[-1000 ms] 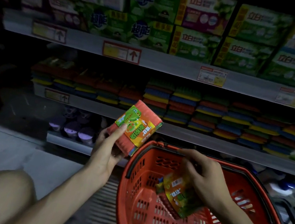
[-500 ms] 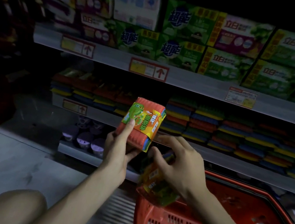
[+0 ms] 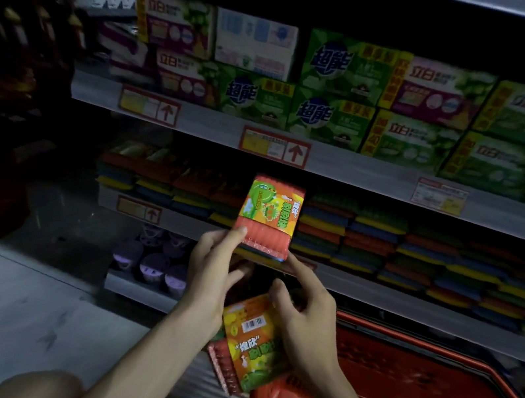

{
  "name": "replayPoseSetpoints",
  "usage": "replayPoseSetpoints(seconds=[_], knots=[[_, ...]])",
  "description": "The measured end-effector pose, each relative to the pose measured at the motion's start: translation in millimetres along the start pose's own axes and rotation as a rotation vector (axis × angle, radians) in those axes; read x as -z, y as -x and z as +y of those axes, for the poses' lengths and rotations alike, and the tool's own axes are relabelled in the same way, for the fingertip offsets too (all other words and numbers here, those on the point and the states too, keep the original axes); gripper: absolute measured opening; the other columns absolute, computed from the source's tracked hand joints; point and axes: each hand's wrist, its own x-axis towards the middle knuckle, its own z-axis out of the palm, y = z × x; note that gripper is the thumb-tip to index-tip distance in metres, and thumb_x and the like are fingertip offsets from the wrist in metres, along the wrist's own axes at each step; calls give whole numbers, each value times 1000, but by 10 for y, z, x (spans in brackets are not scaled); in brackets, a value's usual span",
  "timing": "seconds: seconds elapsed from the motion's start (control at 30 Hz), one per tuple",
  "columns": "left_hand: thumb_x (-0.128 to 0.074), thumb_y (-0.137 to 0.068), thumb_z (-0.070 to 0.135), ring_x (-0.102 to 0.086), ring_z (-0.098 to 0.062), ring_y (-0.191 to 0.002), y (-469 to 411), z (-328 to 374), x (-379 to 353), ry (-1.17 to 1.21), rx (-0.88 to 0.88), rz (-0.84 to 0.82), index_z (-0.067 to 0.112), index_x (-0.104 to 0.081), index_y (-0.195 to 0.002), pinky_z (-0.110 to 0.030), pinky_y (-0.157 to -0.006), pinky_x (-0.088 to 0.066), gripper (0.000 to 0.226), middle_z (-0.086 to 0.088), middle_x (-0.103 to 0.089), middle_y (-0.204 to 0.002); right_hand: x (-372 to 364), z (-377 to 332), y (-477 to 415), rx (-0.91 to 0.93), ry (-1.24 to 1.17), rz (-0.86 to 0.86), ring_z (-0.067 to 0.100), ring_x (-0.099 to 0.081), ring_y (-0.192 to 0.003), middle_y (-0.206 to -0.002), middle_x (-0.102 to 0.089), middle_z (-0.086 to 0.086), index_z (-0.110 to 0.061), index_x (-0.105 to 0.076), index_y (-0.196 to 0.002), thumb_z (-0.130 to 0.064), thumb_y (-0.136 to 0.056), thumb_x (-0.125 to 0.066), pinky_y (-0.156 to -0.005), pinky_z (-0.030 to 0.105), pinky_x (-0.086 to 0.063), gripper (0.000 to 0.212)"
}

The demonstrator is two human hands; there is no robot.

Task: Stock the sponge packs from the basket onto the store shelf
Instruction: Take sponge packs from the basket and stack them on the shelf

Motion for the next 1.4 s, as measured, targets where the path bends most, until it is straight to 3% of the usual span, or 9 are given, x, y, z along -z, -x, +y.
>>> replayPoseSetpoints(seconds=[0.13, 0.27, 0.5, 0.63, 0.77, 0.93, 1.17, 1.3, 1.4], knots=[[-73, -92, 34, -71, -10, -105, -71, 42, 35, -135, -80, 7, 19, -75, -108, -33, -90, -54, 22, 5, -79, -102, -26, -34, -63, -70, -119, -4, 7, -70, -104, -122, -66, -33, -43, -60, -139, -15, -97, -63, -89, 41, -60, 50], [-77, -89, 25, -72, -12, -102, -183, 82, 15, -126, -72, 52, 20, -78, -103, -32, -87, -55, 14, 5, -80, -97, -66, -25, -138, -141, -176, 7, 13, -73, -102, -121, -71, -22, -46, -63, -134, -18, -94, -60, -88, 49, -61, 49], [-79, -88, 27, -70, -15, -104, -364, 137, -81, -132, -71, 39, 16, -75, -108, -29, -84, -54, 23, -1, -77, -107, -36, -9, -306, -155, -157, 29, 10, -73, -101, -117, -74, -14, -40, -63, -137, -20, -93, -58, -87, 42, -61, 49], [-68, -97, 26, -66, -11, -106, -444, 145, -128, -167, -115, -12, 25, -72, -102, -30, -89, -53, 7, 2, -73, -110, 15, 1, -438, -165, -159, 17, 15, -75, -93, -116, -76, -10, -34, -63, -139, -11, -96, -58, -79, 39, -62, 49], [-61, -100, 16, -66, -12, -107, -530, 151, -150, -175, -113, -42, 27, -71, -102, -31, -94, -53, 15, 3, -72, -111, 57, -11, -548, -184, -152, 11, 13, -76, -89, -115, -76, -9, -37, -61, -139, -12, -95, -60, -79, 39, -61, 50], [-60, -99, 11, -66, -15, -116, -631, 154, -123, -217, -106, -114, 13, -67, -131, -31, -102, -51, 34, -3, -71, -124, 84, -22, -650, -199, -118, -30, 11, -70, -112, -135, -65, -16, -37, -54, -146, -33, -87, -60, -98, 48, -57, 59], [-60, -98, 12, -62, -17, -122, -705, 141, -131, -225, -90, -138, 16, -64, -135, -29, -106, -48, 37, -5, -66, -133, 69, -42, -727, -186, -62, -41, 6, -62, -124, -138, -56, -23, -32, -50, -149, -35, -87, -61, -106, 41, -53, 63], [-57, -98, 6, -64, -14, -114, -712, 119, -170, -179, -43, -119, 13, -62, -136, -29, -105, -49, 39, -8, -66, -129, 13, -26, -752, -251, -132, 19, 6, -71, -103, -137, -63, -8, -23, -55, -147, -18, -96, -64, -90, 36, -60, 52], [-56, -99, 5, -65, -10, -105, -699, 123, -177, -175, -29, -118, 17, -63, -134, -28, -102, -49, 37, -4, -67, -120, -20, -34, -738, -275, -151, 31, 5, -73, -91, -119, -64, -22, -24, -55, -146, -13, -97, -63, -82, 36, -62, 50]])
